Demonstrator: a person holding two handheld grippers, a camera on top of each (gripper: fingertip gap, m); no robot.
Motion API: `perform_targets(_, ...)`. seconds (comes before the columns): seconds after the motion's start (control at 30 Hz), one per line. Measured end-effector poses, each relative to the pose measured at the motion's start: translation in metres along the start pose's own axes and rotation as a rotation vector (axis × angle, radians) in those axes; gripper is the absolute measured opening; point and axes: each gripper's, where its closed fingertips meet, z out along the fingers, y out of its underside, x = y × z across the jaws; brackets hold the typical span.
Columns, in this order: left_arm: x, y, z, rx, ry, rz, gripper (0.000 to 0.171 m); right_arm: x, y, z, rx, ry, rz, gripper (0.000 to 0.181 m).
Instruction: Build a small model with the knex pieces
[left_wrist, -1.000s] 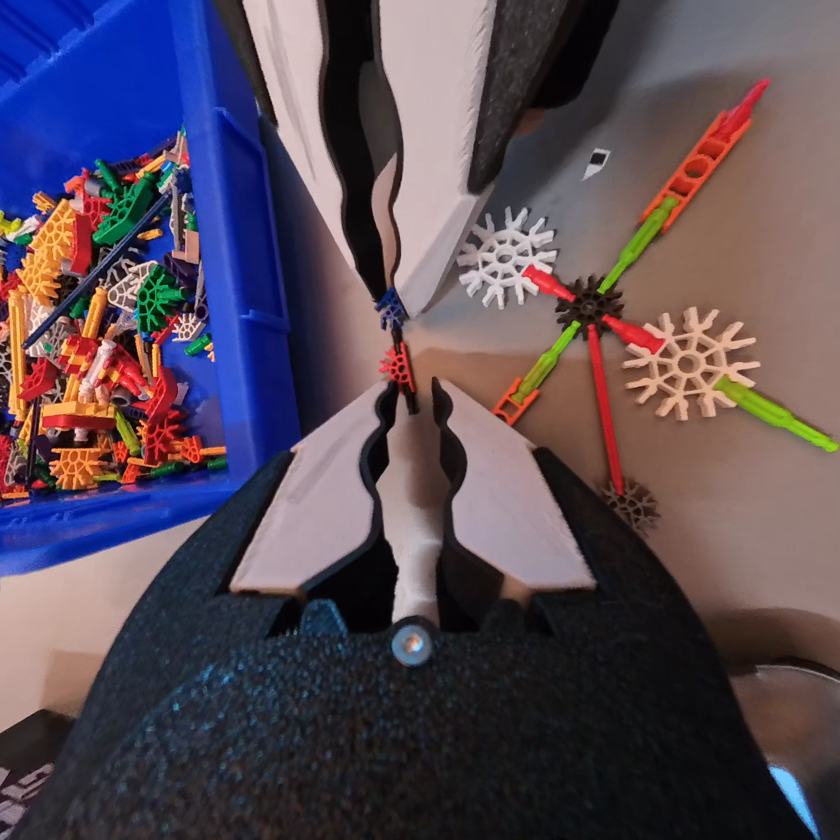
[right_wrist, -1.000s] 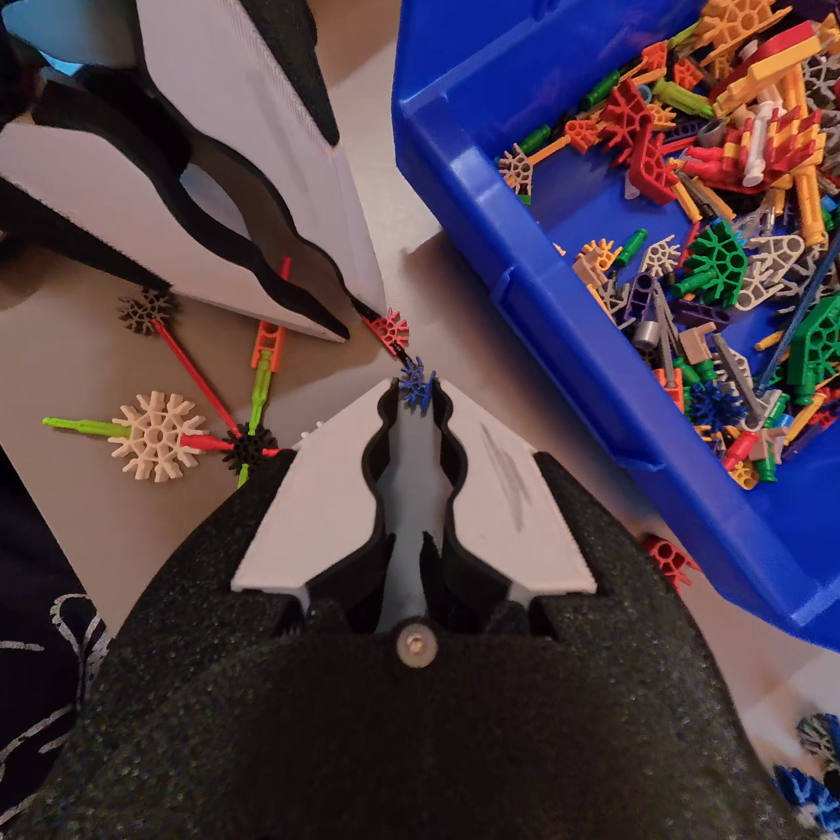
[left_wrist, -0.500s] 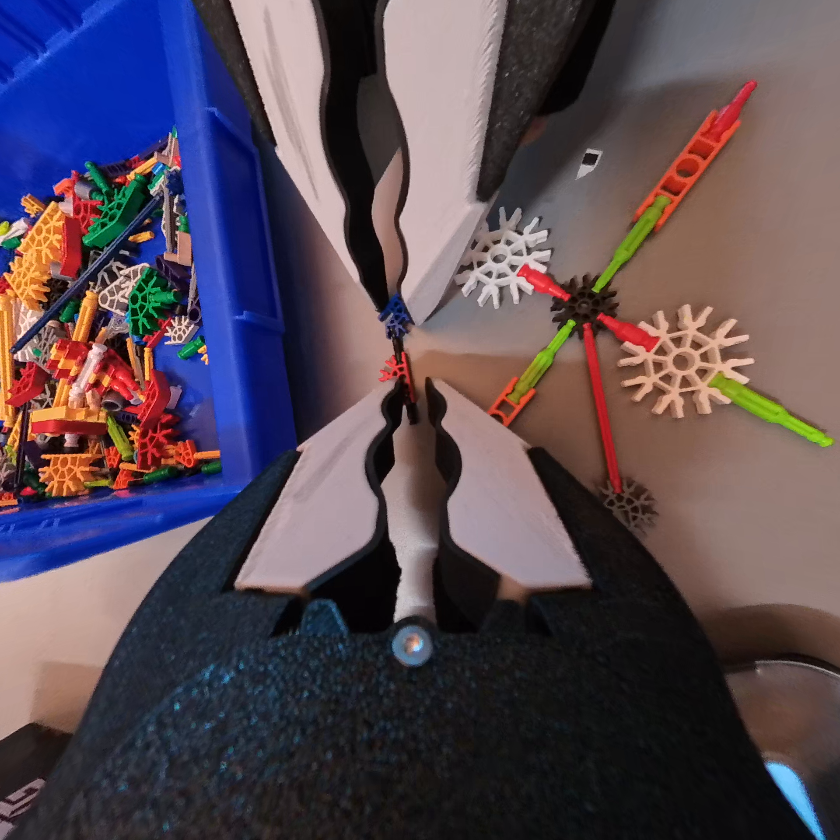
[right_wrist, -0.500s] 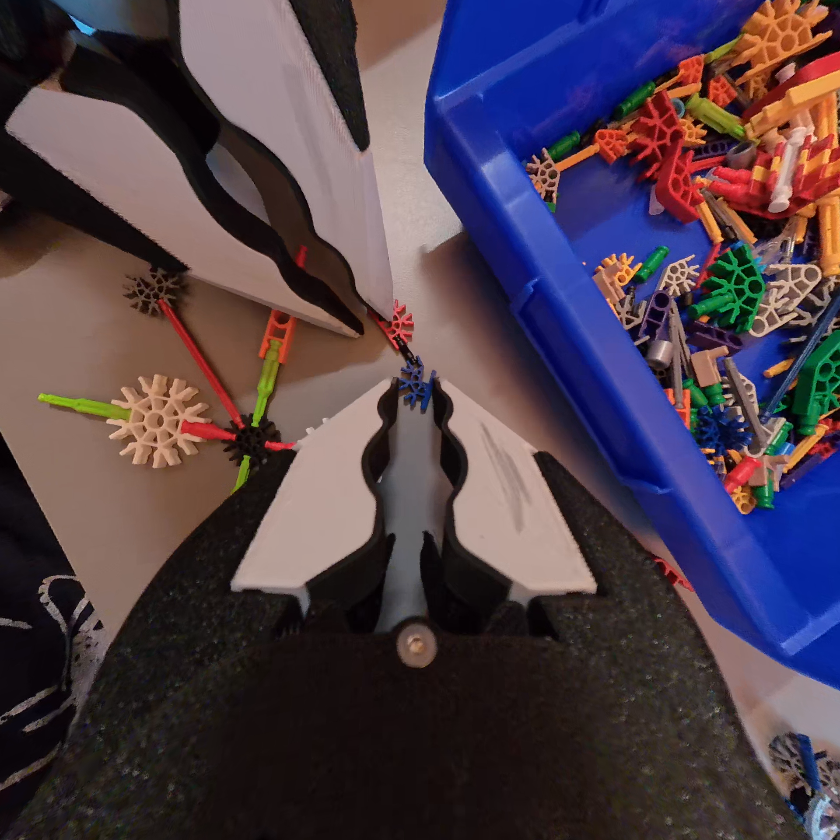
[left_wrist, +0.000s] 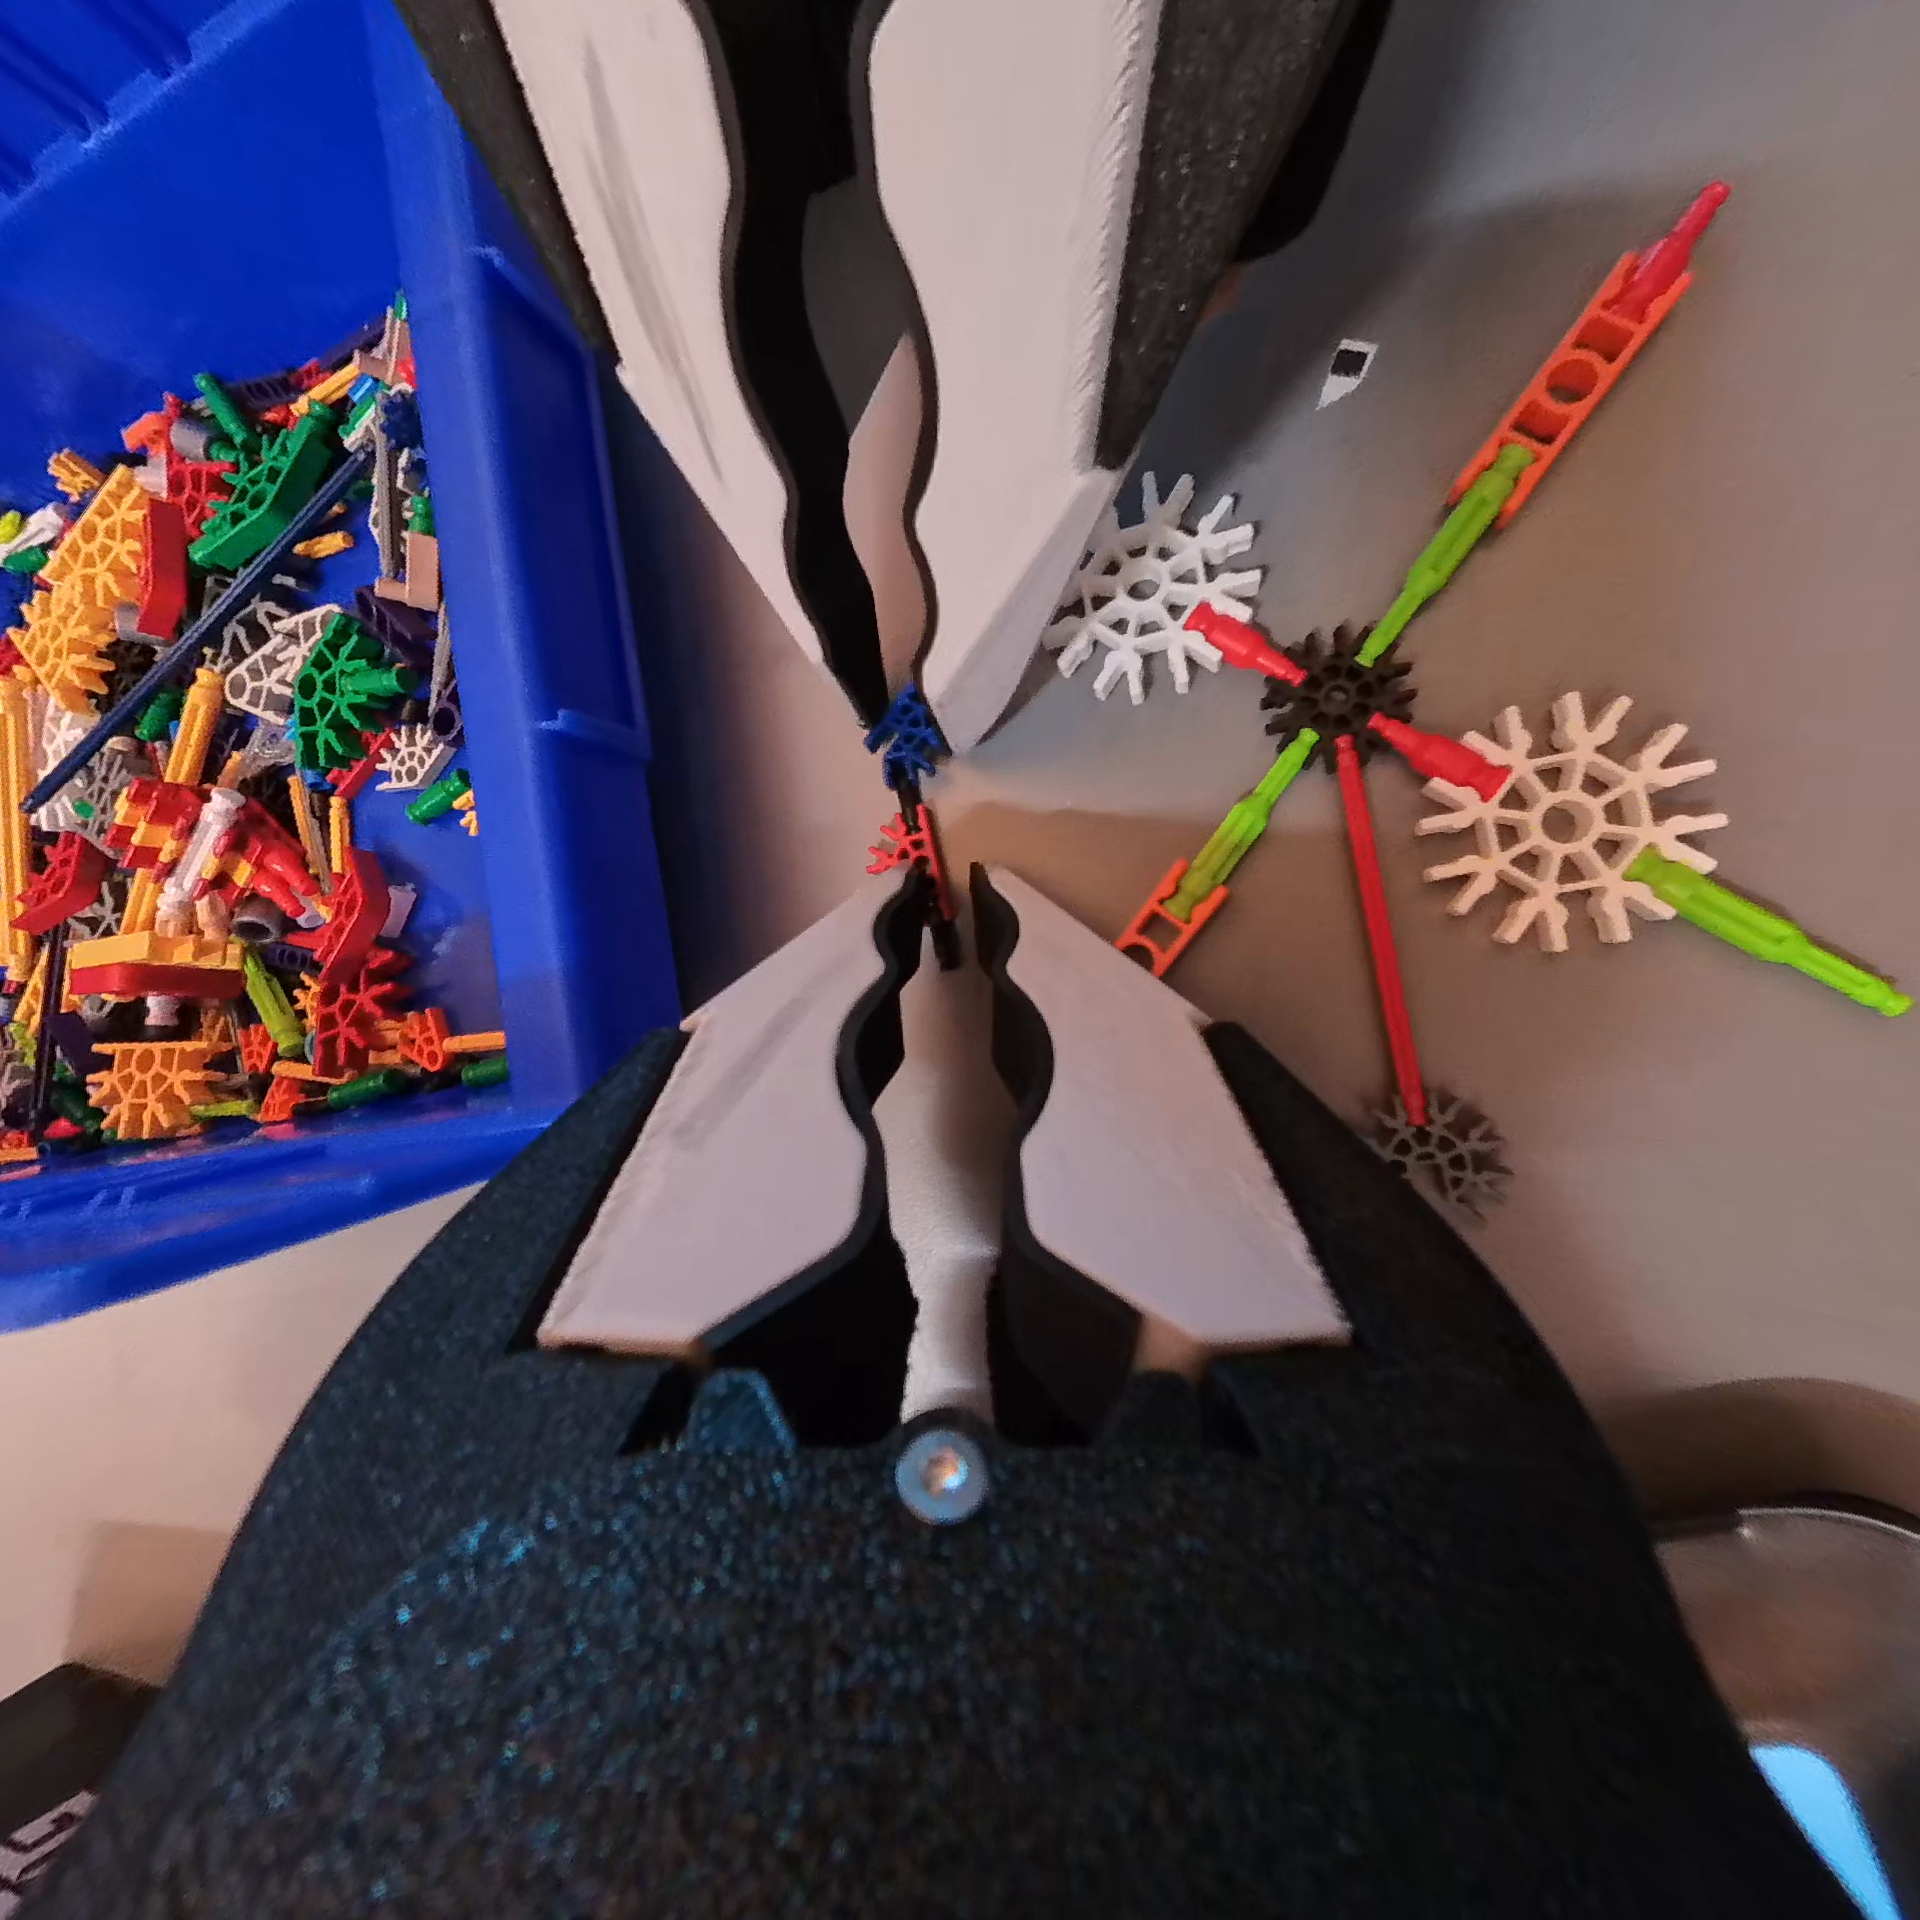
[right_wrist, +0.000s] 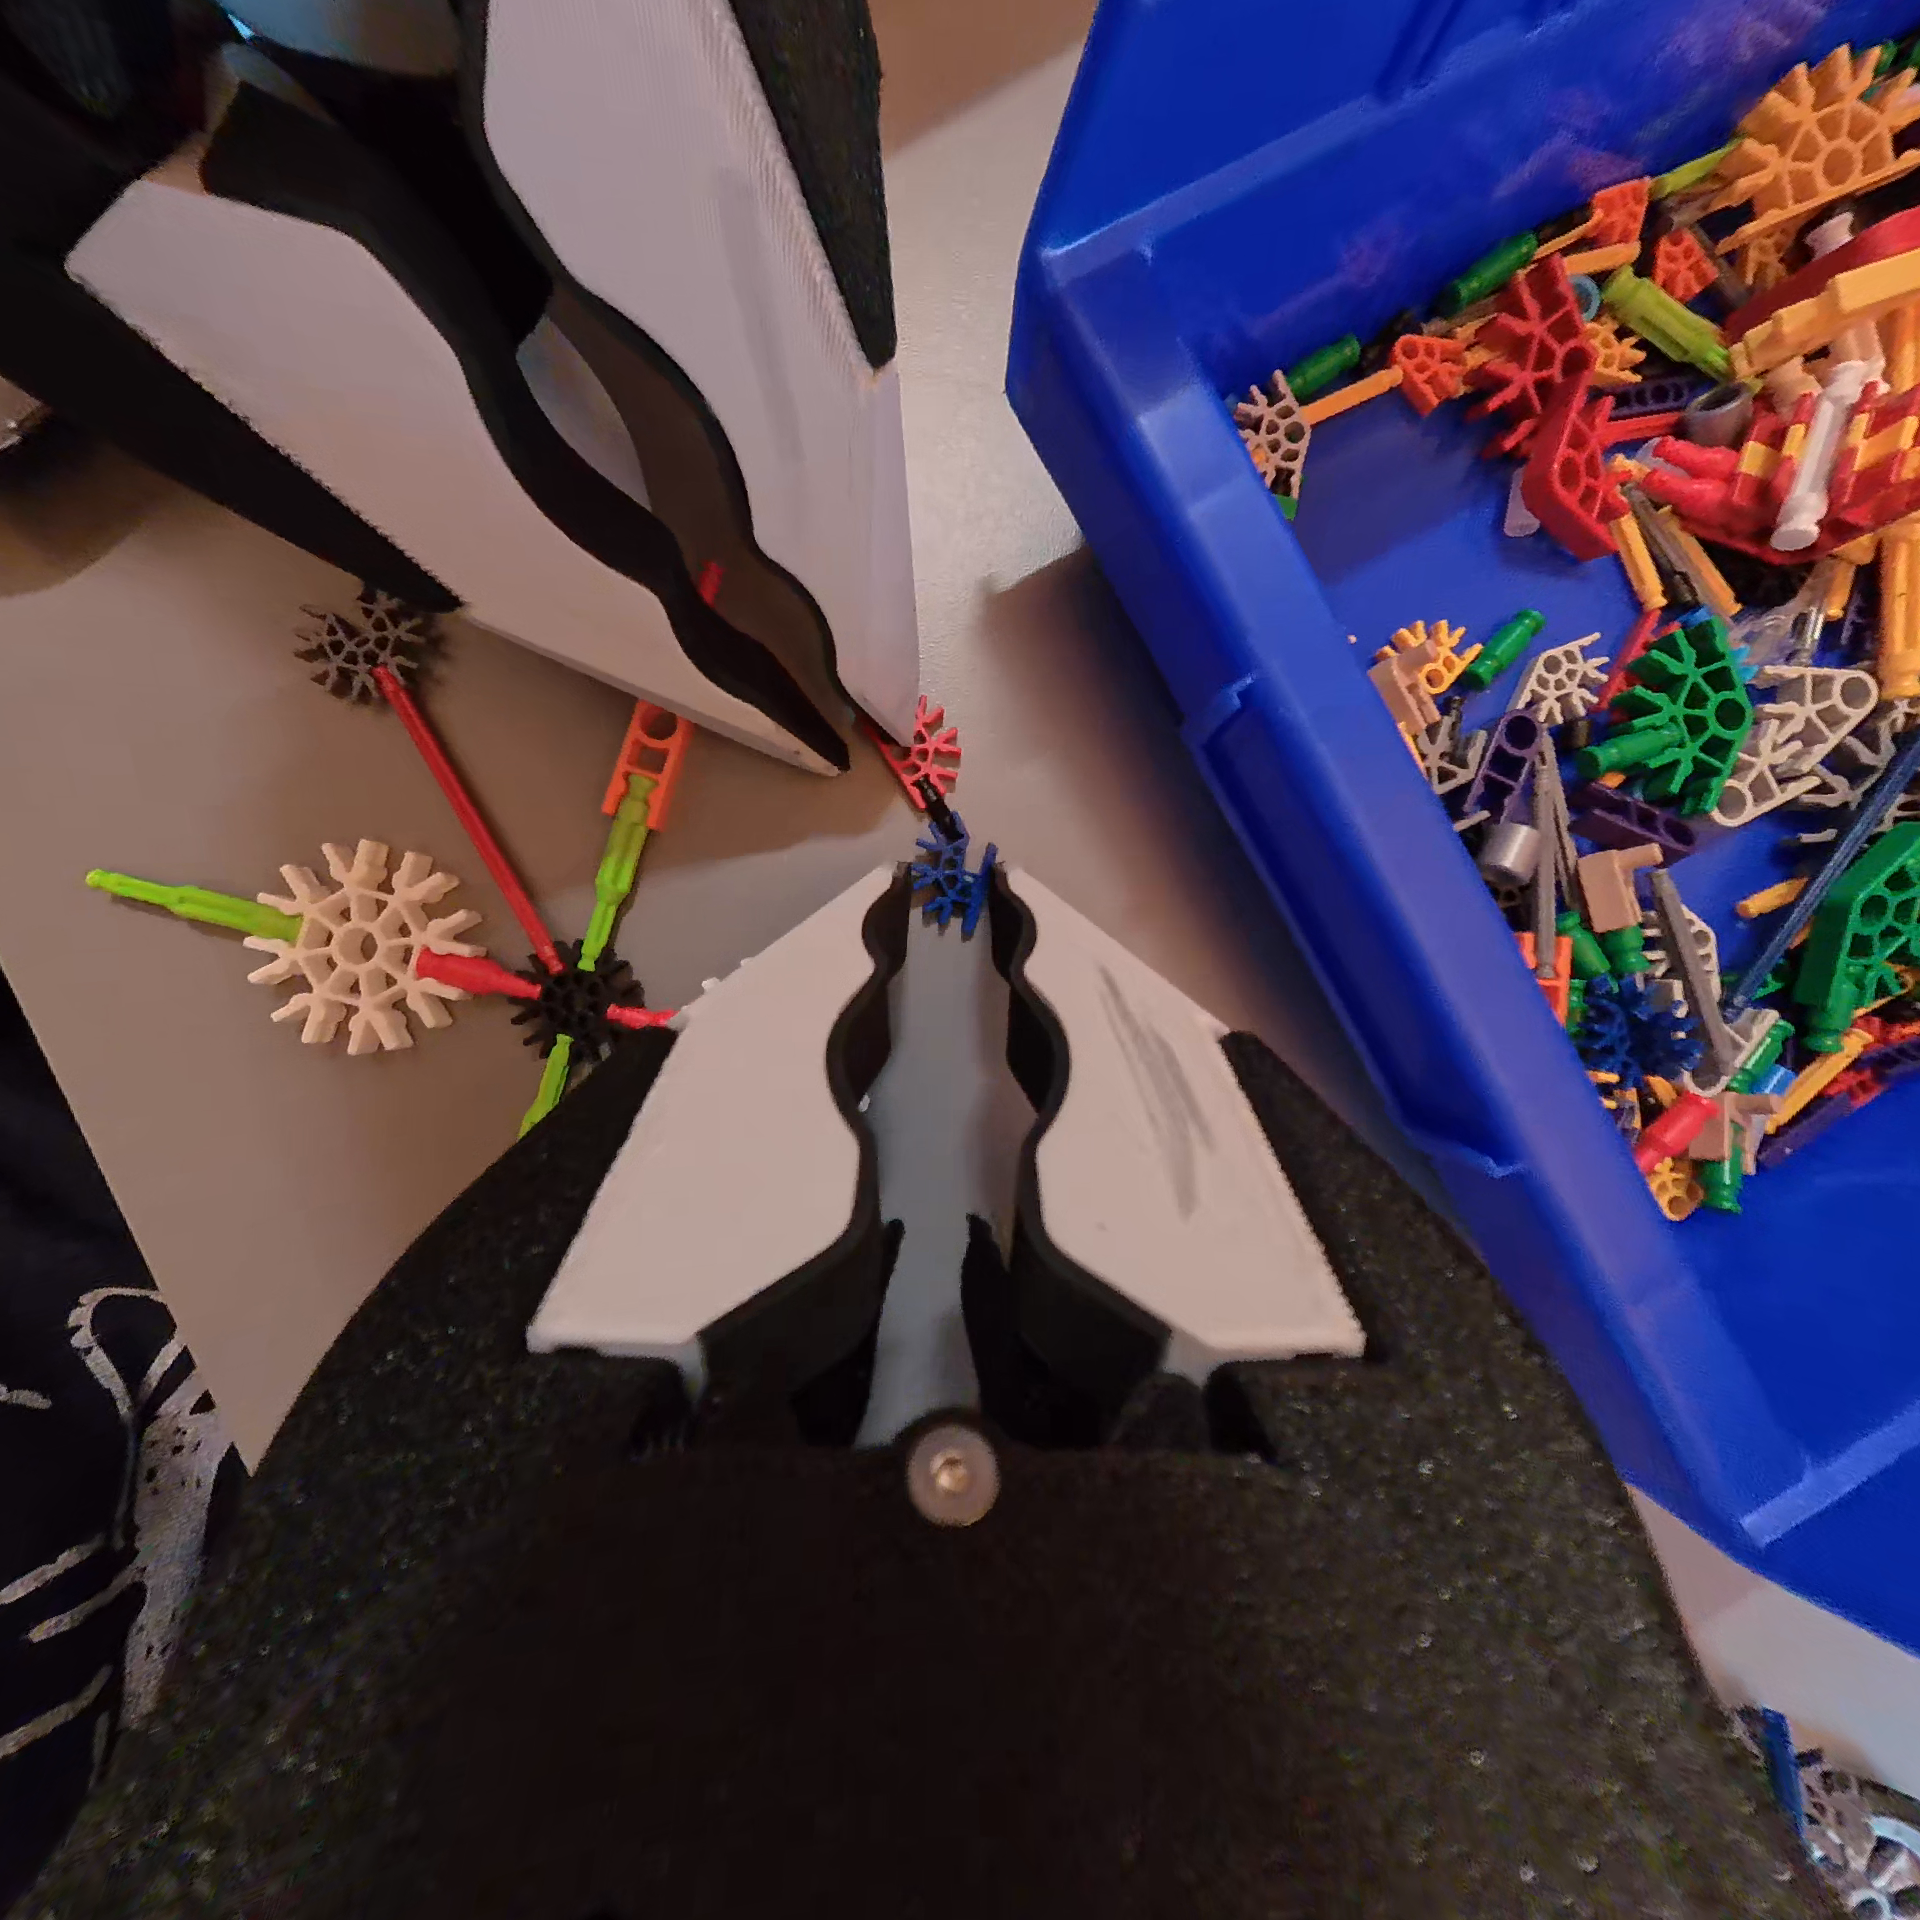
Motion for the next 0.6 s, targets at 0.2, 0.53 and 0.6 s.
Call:
perform_targets(0.2, 0.0, 0.0, 0.0, 0.0, -0.002, 0.004, 0.008, 0.002, 0.0, -0.002, 0.008, 0.006, 0.002, 0.02)
perform_targets(0.53, 0.0, 0.0, 0.0, -0.007, 0.001, 0.012, 0.008, 0.006, -0.014, -0.01, 0.075, 0.018, -0.031, 0.0)
perform_targets(0.6, 0.0, 0.0, 0.0, -0.008, -0.001, 0.013, 0.008, 0.005, -0.012, -0.006, 0.062, 0.009, -0.034, 0.0)
